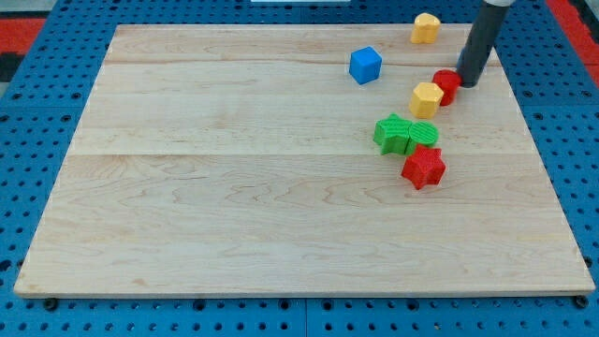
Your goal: Push the red circle to the top left of green star
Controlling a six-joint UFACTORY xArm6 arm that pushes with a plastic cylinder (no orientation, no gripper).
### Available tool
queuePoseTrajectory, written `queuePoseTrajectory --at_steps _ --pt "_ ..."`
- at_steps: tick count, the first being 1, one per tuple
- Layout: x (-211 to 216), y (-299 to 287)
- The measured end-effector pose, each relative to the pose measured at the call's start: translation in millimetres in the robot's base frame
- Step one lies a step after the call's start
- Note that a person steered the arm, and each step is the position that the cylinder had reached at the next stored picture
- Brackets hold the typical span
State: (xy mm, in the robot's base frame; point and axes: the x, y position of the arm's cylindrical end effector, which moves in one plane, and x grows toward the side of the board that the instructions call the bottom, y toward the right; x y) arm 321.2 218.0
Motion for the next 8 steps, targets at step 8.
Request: queuePoseTrajectory --at_steps 8 --pt "16.1 -160.4"
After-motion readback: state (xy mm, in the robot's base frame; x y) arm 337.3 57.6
